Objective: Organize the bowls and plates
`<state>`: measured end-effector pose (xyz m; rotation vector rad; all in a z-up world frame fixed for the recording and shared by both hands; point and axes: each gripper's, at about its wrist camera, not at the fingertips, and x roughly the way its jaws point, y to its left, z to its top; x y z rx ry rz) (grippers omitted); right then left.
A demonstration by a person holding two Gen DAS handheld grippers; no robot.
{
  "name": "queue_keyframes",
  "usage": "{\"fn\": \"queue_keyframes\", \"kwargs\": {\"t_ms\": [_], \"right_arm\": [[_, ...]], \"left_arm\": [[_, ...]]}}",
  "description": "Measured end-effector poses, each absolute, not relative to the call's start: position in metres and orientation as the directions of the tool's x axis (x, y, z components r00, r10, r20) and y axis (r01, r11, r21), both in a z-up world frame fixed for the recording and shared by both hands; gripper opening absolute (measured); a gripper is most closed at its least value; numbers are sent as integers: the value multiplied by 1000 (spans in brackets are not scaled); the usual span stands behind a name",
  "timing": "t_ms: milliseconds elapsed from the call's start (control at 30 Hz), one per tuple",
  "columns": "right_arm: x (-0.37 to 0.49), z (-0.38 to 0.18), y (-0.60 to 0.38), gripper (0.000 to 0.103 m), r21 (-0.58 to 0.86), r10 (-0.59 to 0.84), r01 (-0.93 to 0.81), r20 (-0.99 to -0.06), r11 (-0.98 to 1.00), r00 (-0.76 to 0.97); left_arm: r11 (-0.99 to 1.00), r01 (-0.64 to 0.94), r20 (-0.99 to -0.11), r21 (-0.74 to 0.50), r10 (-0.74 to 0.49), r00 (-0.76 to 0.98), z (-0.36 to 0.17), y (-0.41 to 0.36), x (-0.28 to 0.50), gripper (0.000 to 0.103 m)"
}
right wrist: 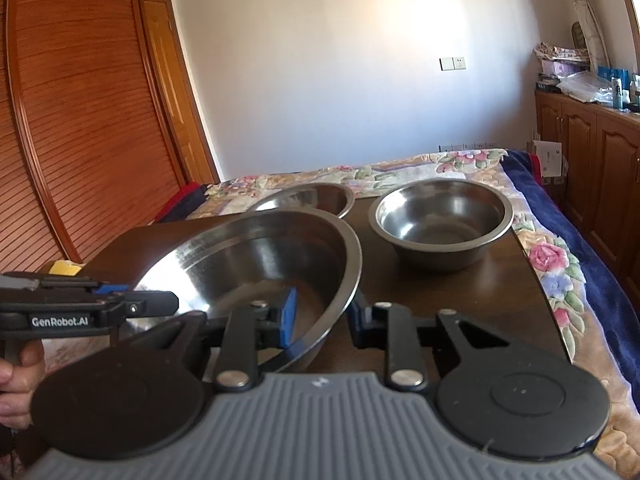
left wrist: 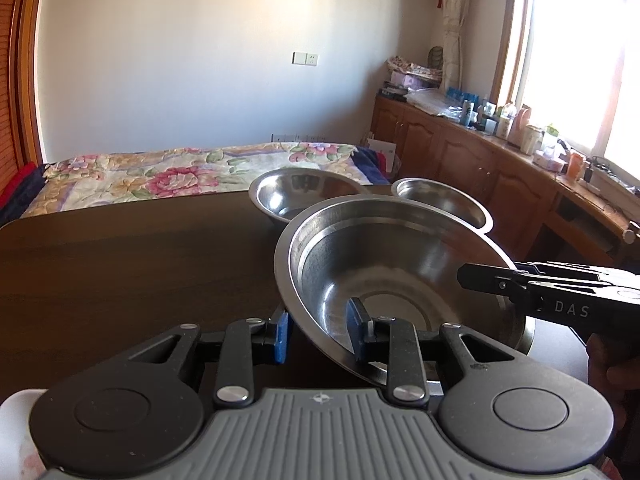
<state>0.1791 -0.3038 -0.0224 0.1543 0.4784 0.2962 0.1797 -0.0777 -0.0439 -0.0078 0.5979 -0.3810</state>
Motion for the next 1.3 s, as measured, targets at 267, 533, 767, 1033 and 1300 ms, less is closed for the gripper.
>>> {"fn": "queue_keyframes", "kwargs": {"t_ms": [267, 533, 767, 1033, 1300], "right_arm": [[150, -23, -297, 29, 227, 328, -252, -422, 941, 845], [133, -28, -290, 29, 222, 330, -255, -429, 941, 841], [123, -31, -292, 29, 228, 322, -243, -430, 943, 844], [114, -34, -294, 29, 235, 320, -238, -427, 942, 846], [111, -37, -295, 29, 241, 322, -236, -431, 941, 843]], "left_arm": [[924, 367, -533, -110, -366, 763, -43, -64, 144, 32], [925, 363, -537, -112, -364, 761, -52, -59, 123, 32], [921, 376, -540, -104, -369, 756, -58, -62, 112, 33], [919, 380, -545, -102, -371, 752, -61, -64, 106, 33], [919, 382, -546, -99, -372, 751, -64, -64, 102, 34]]}}
